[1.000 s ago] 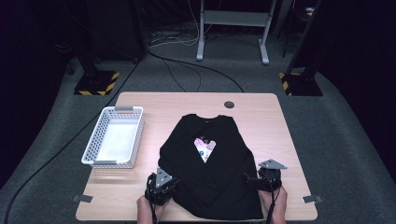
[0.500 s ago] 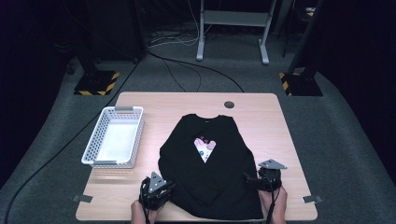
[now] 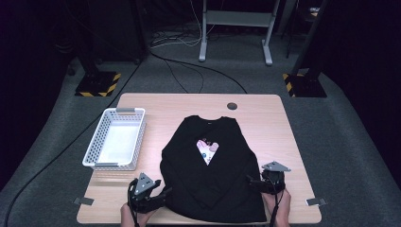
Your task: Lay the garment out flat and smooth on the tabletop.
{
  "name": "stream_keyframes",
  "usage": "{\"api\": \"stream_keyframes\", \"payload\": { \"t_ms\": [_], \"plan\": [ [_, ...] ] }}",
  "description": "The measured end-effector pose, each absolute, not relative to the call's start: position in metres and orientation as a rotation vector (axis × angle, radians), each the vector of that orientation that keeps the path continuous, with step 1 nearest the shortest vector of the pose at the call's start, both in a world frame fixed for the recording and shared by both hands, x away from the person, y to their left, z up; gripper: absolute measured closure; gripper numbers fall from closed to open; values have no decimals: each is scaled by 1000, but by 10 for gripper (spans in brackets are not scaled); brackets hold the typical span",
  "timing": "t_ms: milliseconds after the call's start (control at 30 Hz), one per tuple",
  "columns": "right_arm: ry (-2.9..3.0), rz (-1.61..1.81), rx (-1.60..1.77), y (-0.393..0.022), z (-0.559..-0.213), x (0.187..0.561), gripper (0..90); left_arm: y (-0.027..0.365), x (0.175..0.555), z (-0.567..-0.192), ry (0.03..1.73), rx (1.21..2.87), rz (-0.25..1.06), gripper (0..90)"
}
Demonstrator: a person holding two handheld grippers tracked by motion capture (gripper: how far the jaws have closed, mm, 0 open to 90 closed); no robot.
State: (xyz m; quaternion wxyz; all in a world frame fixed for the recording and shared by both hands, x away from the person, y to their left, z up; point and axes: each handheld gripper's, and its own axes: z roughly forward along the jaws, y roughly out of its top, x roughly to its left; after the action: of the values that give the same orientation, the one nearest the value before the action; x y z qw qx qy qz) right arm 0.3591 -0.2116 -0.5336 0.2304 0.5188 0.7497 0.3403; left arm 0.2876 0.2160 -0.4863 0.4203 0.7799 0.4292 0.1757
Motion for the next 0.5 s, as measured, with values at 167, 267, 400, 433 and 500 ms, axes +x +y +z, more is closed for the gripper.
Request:
{"api": "stream_keyframes", "payload": {
  "t_ms": [167, 267, 400, 433, 500],
  "plan": [
    [2062, 936, 1427, -212, -534, 359, 111, 213, 300, -484, 1072, 1956, 435, 350],
    [2062, 936, 1427, -212, -534, 359, 111, 204, 312, -487, 1073, 1975, 418, 310],
    [2062, 935, 1427, -211, -534, 359, 111, 189, 333, -496, 1071, 2036, 406, 274],
    [2061, 934, 1428, -211, -534, 359, 111, 187, 339, -500, 1081, 2049, 403, 271],
    [2061, 934, 1425, -211, -534, 359, 111, 184, 348, -507, 1102, 2077, 404, 253]
  ]
}}
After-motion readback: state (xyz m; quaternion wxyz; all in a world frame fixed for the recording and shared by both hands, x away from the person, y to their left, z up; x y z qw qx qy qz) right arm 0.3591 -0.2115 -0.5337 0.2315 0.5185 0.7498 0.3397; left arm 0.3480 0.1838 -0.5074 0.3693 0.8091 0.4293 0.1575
